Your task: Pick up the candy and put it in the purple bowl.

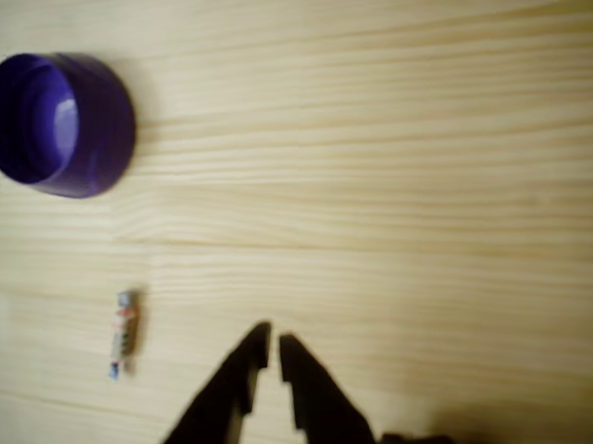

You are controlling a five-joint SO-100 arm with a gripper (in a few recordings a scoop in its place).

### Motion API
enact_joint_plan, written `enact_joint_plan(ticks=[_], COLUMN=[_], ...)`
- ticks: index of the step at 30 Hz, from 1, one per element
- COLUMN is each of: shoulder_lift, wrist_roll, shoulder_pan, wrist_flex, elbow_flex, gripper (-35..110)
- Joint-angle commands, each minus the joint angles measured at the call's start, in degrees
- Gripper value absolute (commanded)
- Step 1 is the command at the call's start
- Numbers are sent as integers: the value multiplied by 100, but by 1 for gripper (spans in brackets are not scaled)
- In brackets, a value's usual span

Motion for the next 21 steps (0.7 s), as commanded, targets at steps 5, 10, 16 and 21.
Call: enact_joint_plan(ticks=[5,10,16,21], shoulder_lift=[62,-158,202,308], wrist_roll=[396,694,1512,2118], shoulder_pan=[-747,-1204,-1872,-2470], wrist_flex=[-343,-519,-773,-1002], elbow_flex=[-431,-483,141,747], gripper=[3,7,7,7])
